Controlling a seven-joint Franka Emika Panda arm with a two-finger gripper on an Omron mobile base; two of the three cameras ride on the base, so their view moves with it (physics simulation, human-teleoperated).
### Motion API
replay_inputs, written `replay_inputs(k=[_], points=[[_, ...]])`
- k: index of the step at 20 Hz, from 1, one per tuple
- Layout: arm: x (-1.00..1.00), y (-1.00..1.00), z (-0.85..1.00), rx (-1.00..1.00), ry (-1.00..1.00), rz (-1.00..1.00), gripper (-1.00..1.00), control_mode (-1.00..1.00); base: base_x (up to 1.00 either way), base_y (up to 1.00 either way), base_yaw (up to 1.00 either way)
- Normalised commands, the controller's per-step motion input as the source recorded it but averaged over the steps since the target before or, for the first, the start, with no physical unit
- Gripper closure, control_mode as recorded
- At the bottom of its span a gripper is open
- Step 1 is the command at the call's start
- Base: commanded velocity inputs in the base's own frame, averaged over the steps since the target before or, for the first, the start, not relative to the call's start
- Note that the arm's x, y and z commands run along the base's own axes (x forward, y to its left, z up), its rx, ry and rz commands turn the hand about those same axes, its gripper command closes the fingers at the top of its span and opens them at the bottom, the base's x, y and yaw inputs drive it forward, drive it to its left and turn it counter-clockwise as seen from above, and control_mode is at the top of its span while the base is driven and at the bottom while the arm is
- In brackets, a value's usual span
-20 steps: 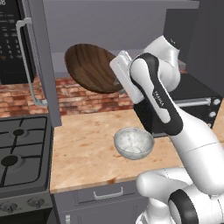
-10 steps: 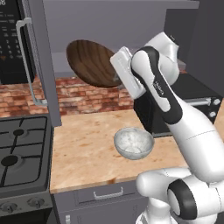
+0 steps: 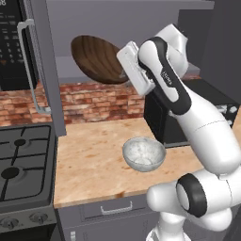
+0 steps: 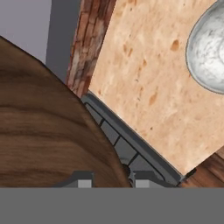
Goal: Open the cabinet. Pick the bowls from the counter and place them in the cabinet. Then close the cabinet.
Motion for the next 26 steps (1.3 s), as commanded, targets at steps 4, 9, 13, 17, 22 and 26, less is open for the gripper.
replay_inputs(k=[4,9,13,17,22,26], points=[[0.27,0.0,0.0,0.0,0.0,0.0,1.0,-1.0,0.0,0.0,0.0],[0.16,0.0,0.0,0.0,-0.02,0.0,1.0,-1.0,0.0,0.0,0.0],[0.12,0.0,0.0,0.01,-0.04,0.0,1.0,-1.0,0.0,0.0,0.0],[0.19,0.01,0.0,0.01,0.0,0.0,1.0,-1.0,0.0,0.0,0.0],[0.28,0.07,0.0,0.0,0.0,0.0,1.0,-1.0,0.0,0.0,0.0],[0.26,0.12,0.0,0.0,0.0,0.0,1.0,-1.0,0.0,0.0,0.0]])
